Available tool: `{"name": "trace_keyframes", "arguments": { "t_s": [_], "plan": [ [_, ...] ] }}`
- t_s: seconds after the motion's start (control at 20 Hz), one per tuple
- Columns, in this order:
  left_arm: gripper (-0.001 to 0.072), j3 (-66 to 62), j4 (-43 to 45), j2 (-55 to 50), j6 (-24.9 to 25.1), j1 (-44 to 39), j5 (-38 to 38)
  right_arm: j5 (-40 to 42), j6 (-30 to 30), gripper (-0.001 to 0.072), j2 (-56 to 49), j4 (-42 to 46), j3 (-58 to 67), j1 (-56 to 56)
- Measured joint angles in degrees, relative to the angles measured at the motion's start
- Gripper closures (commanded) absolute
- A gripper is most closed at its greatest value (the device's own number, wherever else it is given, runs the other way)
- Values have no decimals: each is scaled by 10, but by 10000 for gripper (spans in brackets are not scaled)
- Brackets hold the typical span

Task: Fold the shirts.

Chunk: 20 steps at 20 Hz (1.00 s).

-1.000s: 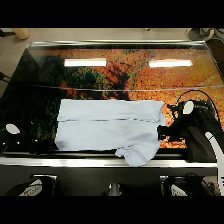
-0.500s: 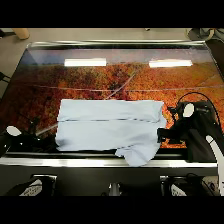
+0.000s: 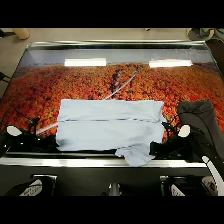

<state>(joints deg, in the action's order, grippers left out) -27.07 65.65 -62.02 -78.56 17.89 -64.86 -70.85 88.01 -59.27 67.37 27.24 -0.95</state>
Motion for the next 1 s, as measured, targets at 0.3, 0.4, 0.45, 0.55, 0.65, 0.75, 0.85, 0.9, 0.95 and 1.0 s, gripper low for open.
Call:
{"name": "trace_keyframes", "arguments": {
  "t_s": [0.3,0.4,0.45,0.55,0.65,0.75,0.85,0.9,0.95,1.0],
  "plan": [
    [683,-34,18,26,15,2,6,29,-21,697,17,-17,20,0],
    [685,-79,6,54,17,0,-23,7,-28,696,35,-18,75,0],
    [685,-108,7,66,17,1,-27,4,-28,696,43,-14,113,0],
    [685,-165,2,72,5,-2,-30,25,-14,696,41,11,187,0],
    [683,-217,-5,46,-4,-11,-11,64,1,696,3,32,252,0],
    [682,-269,-18,-12,-9,-29,9,104,11,695,-57,38,300,1],
    [681,-334,-26,-101,-14,-47,21,148,17,693,-128,38,342,1],
    [679,-365,-28,-145,-17,-56,23,166,23,692,-162,38,359,1],
    [674,-400,-31,-192,-21,-64,21,182,31,692,-193,37,373,1],
    [552,-431,-32,-234,-23,-72,17,190,38,671,-219,35,382,0]
  ]
}}
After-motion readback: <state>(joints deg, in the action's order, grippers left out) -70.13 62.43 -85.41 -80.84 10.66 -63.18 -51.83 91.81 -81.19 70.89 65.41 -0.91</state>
